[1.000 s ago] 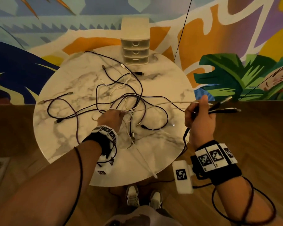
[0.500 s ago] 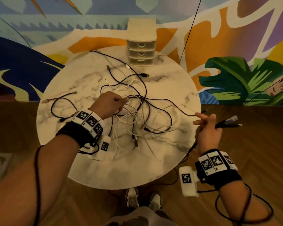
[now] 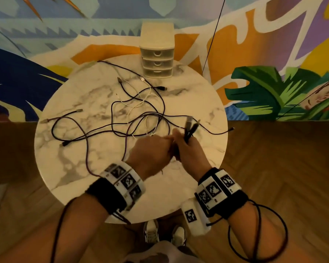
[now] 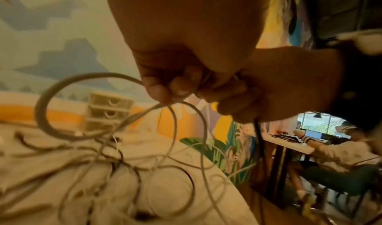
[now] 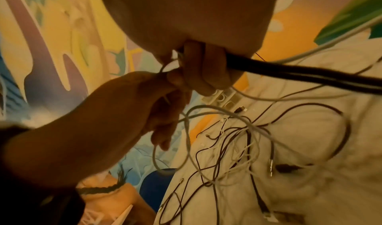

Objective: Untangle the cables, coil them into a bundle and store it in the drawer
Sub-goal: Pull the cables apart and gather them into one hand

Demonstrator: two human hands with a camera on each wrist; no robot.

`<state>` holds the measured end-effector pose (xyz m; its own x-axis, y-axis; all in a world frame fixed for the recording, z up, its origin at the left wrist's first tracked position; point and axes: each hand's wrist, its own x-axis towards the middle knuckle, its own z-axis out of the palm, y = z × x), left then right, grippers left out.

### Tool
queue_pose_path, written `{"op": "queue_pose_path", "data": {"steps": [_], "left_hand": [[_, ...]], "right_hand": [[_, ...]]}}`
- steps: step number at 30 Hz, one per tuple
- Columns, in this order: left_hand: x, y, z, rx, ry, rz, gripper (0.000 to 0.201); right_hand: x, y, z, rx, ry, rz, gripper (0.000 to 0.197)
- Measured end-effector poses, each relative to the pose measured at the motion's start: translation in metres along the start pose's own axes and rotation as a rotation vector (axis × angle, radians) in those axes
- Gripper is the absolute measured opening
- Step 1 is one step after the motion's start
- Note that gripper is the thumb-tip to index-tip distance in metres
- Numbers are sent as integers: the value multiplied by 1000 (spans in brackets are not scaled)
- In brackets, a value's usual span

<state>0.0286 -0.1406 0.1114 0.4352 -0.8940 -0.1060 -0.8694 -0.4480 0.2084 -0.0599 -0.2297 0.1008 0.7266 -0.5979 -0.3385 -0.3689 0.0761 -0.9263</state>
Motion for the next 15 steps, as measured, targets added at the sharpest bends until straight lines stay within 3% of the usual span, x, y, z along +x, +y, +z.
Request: {"op": "queue_pose_path", "data": {"steps": [4,6,9,12,15], "left_hand": [[-4,-7,33,-219,-34,-222,34],[0,-22,50,-217,-61,-266,26],[9,-51,59,-237,3,-354,27],[28,-74,42,-118,100,-422,30],[36,-102,32,15,127,-436,35]], "right_hand": [[2,12,1,-144,40,-42,49],[-2,10,-3,-81,110,-56,42],[-2,0,-12,13,167,-126,44],[-6,-11,-18,35,151,-242,46],[-9,-31,-33,221,274,-293,49]]}}
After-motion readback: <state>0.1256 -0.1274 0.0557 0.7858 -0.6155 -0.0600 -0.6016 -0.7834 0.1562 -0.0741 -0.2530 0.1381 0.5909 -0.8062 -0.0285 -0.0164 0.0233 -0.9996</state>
